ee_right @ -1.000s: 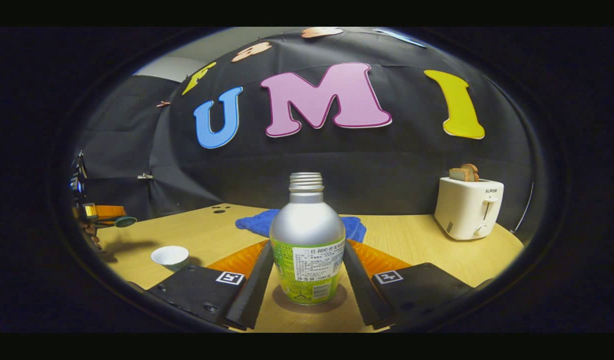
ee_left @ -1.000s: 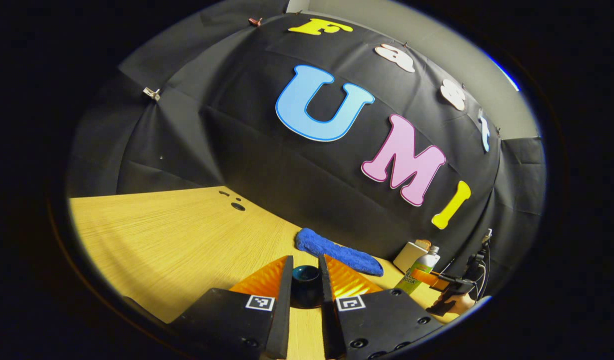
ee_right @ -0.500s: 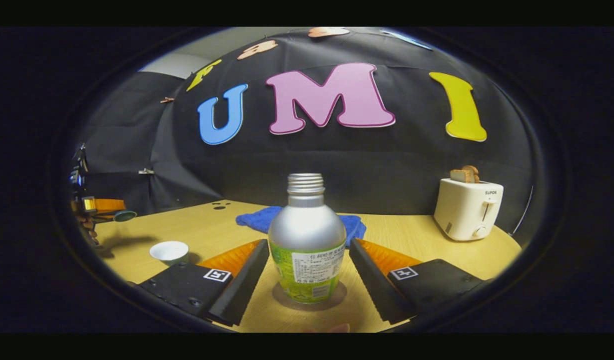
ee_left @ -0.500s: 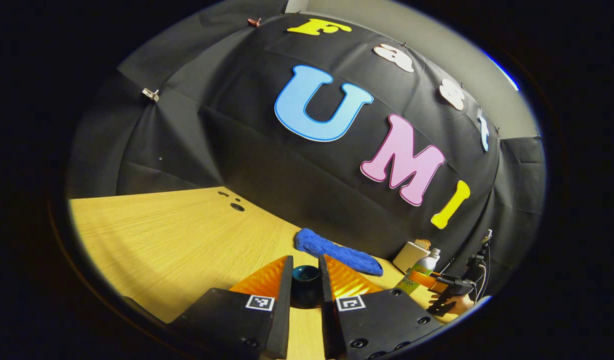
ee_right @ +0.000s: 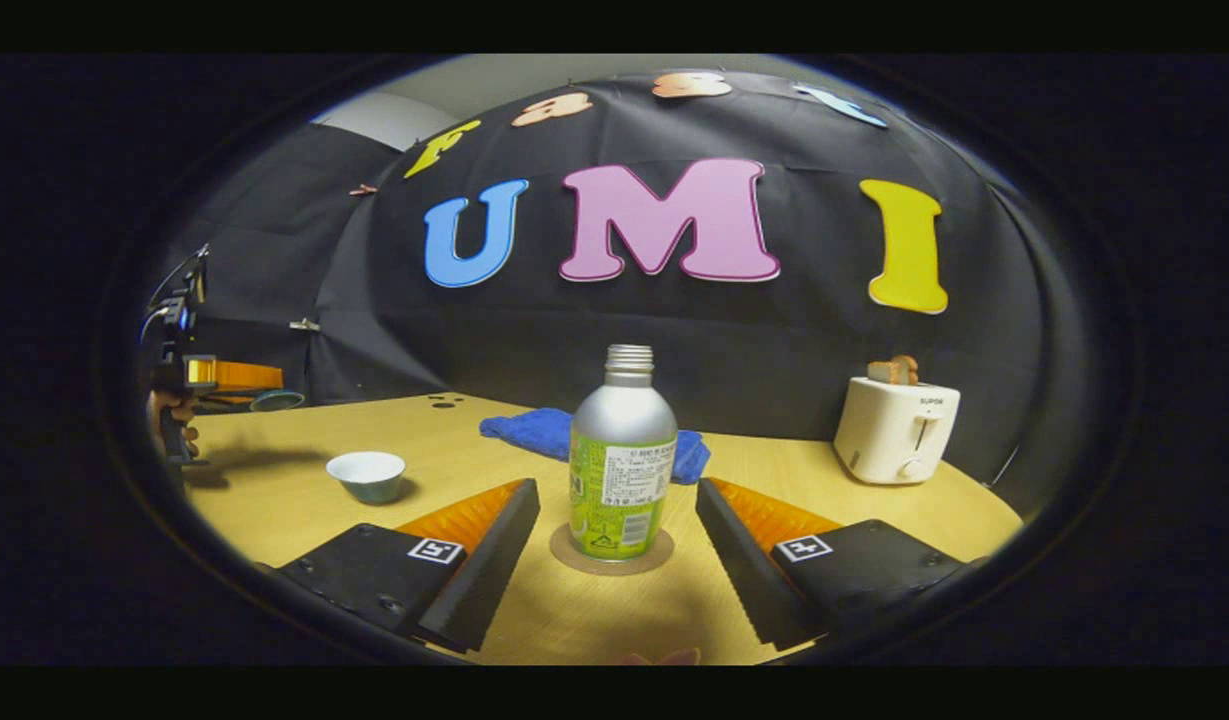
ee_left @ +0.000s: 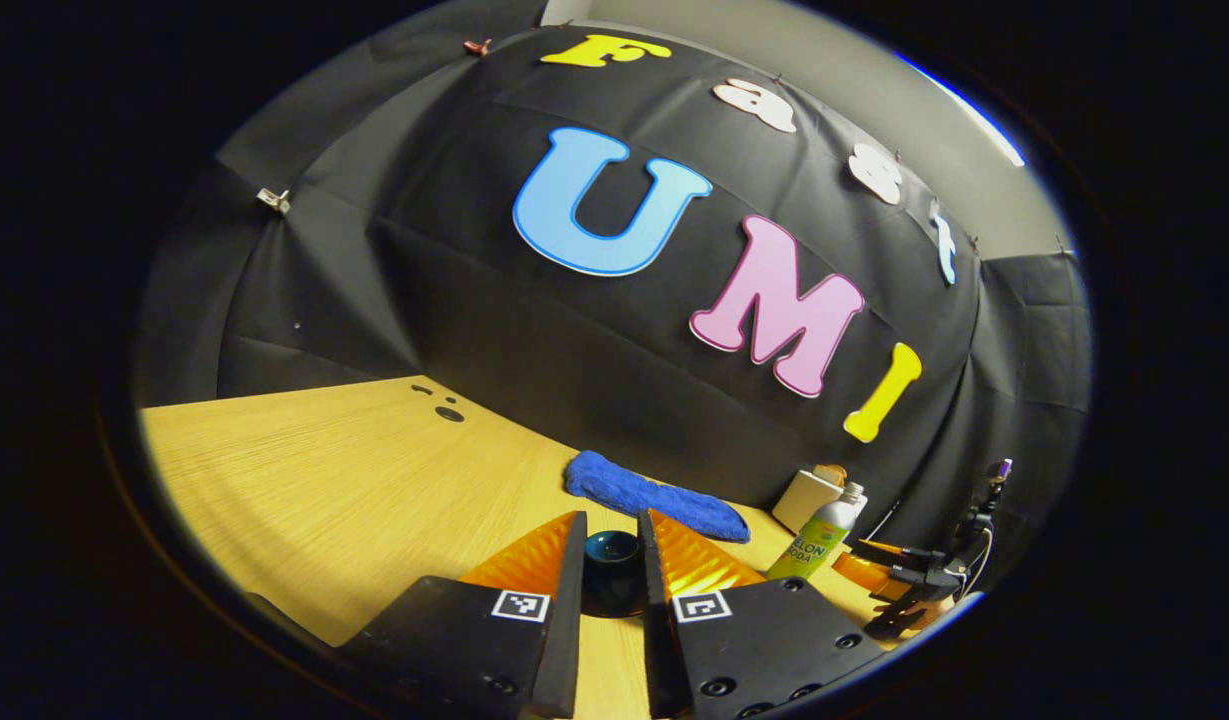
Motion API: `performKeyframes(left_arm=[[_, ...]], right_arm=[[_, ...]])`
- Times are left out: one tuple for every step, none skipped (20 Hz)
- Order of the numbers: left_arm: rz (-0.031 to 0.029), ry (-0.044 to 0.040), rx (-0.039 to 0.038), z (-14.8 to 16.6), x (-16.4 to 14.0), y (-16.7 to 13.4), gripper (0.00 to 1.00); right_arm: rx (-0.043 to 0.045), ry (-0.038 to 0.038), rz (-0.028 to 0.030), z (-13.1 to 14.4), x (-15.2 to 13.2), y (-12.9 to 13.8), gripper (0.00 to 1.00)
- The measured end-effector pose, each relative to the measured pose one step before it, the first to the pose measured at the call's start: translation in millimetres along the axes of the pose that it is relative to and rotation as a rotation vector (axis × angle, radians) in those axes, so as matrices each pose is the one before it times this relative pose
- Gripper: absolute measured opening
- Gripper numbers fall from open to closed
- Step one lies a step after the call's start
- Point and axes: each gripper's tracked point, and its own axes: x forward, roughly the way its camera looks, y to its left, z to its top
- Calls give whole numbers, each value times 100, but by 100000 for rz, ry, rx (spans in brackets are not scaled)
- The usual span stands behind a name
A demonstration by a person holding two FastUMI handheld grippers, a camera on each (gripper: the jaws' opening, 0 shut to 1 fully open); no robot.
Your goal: Open the teacup lid with one hand, grasp the water bottle and pour water into the teacup with the other hand; after pouring, place the water bottle on the coaster and then close the teacup lid.
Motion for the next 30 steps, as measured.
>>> performKeyframes(left_arm=[[-1110, 815, 1679, -515, 197, -765, 30], [-879, 359, 1820, -400, 272, -775, 30], [-1227, 495, 2202, -390, 316, -877, 30], [-726, 688, 2682, -555, 396, -836, 30], [-447, 919, 3122, -577, 452, -623, 30], [123, 822, 3145, -445, 416, -522, 30], [51, 795, 2670, -550, 446, -433, 30], [80, 1376, 1955, -490, 587, -490, 30], [-133, 1258, 1434, -497, 607, -407, 30], [-541, 1192, 1572, -327, 603, -510, 30], [12, 1129, 2295, -343, 629, -374, 30], [622, 1225, 2901, -272, 584, -160, 30], [842, 1132, 2954, -307, 612, -32, 30], [431, 983, 2232, -183, 515, -196, 30], [74, 585, 1076, -325, 461, -248, 30], [-717, 432, -209, -127, 436, -348, 30], [-756, 779, -727, -349, 344, -328, 30], [292, 898, -128, -272, 315, -78, 30], [666, 964, 380, -347, 228, 110, 30], [1107, 498, 586, -160, 82, 193, 30], [867, 324, 420, -229, 164, 147, 30], [-27, 154, -293, -74, 193, -22, 30], [-589, 317, -814, -261, 43, -186, 30], [272, -250, 324, 59, 31, -54, 31], [341, -15, 309, 89, 132, 167, 30], [497, 524, 354, -113, 70, 110, 30], [350, -18, 403, -81, 50, 33, 30], [214, 213, 350, 34, 52, -4, 30], [257, 317, 345, -117, 84, -37, 30], [302, 519, 581, -42, -12, 91, 30]], right_arm=[[-179, -164, -57, -334, -345, -72, 96], [2156, -667, 599, 455, -518, -80, 96], [2046, -466, 208, -511, -7, 236, 96], [2254, -5, 17, 211, -195, -97, 96], [2954, -41, 610, -144, -474, 174, 94], [3267, -1313, 889, 455, -385, 304, 94], [-742, 390, -419, -303, -125, 107, 97], [-415, -280, 756, 232, -590, -50, 97], [-475, 394, 390, -235, 2, 438, 97], [538, -202, -584, 135, -270, -79, 97], [-427, -59, -2458, 92, -384, -435, 97], [-45, -290, -2479, 15, -198, -498, 97], [11, -51, -2165, 3, -238, -251, 97], [-41, 30, -1621, 37, -29, -213, 97], [-52, 44, -381, -35, -22, -30, 97], [20, 18, -18, 27, -52, 105, 97], [-14, -8, 11, 16, 15, -6, 97], [22, 39, 6, 44, 31, -7, 97], [29, -54, 231, -20, -29, 29, 97], [51, 33, 601, -29, -42, 146, 97], [1, 1, 585, -36, 31, 60, 97], [12, 42, 193, -1, -33, 28, 97], [-5, -7, 23, 19, -18, -32, 97], [0, 57, 41, -19, 26, -29, 97], [-10, -16, -18, 40, 16, 10, 97], [-12, 25, -45, -22, 19, 41, 97], [5, 2, 50, 1, -54, -25, 97], [17, 13, -19, 4, -14, -13, 97], [3, 17, 0, 8, 13, 22, 97], [23, 17, -1, 28, 16, 9, 97]])
